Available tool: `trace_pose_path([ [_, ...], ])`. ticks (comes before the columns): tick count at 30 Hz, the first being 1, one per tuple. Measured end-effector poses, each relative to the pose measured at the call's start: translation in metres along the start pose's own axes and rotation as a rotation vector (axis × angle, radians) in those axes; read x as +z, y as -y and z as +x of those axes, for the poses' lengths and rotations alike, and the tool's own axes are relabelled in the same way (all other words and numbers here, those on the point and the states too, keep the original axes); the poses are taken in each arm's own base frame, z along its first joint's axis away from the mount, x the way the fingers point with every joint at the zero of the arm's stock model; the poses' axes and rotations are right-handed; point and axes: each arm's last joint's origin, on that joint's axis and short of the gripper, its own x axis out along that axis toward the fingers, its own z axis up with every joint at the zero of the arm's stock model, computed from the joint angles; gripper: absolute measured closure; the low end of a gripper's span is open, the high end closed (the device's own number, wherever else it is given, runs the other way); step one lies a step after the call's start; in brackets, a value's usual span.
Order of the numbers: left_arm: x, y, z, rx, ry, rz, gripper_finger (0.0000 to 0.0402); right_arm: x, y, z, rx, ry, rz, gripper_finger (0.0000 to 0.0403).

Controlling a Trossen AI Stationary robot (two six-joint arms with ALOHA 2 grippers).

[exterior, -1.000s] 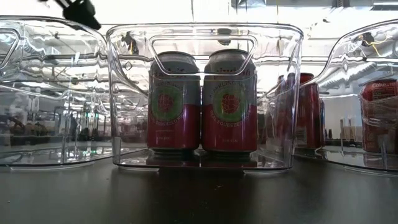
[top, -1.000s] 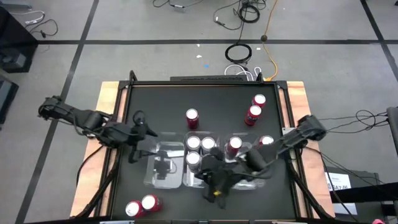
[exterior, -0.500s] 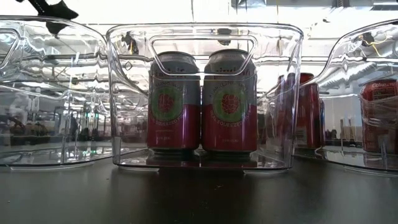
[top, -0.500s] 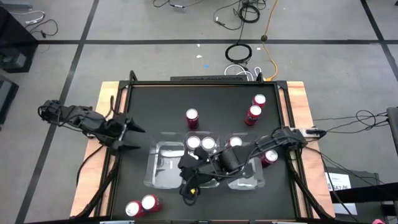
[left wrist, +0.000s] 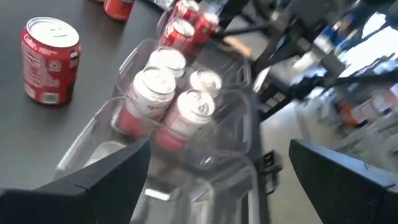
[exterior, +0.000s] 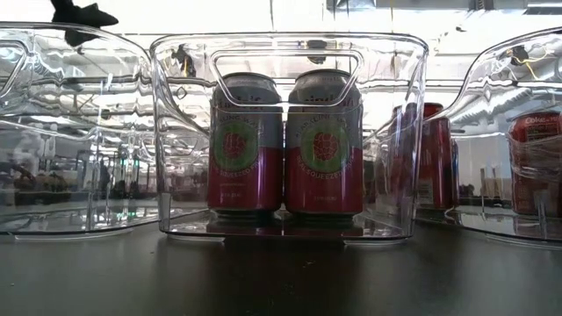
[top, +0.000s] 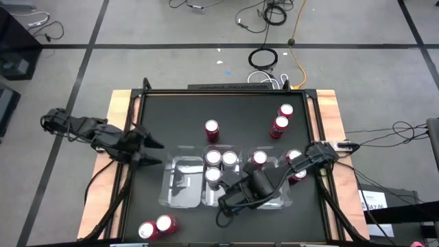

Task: Sort soda cans
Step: Put the orange soda can into the left transparent bin

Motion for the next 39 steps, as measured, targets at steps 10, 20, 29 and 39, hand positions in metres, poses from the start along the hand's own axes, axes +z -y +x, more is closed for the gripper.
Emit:
trace_pose_path([
  [10, 0.039, 0.050, 0.031, 0.196, -0.309, 0.087, 0.0011, -0.015, 0.001, -0.004, -0.090, 0.026, -0.070, 0.0403],
  [20, 0.056, 0.117, 0.051, 0.199, -0.393, 0.047, 0.0011, -0.048, -0.013, 0.000, -0.096, 0.038, -0.179, 0.0403],
  [29, 0.051, 0.144, 0.055, 0.190, -0.277, -0.063, 0.0011, -0.104, -0.014, 0.021, -0.099, 0.091, -0.195, 0.0403],
  [39, 0.038, 0.161, 0.078, 0.170, -0.268, -0.158, 0.0011, -0.159, 0.091, -0.033, 0.081, 0.240, 0.000, 0.0403],
])
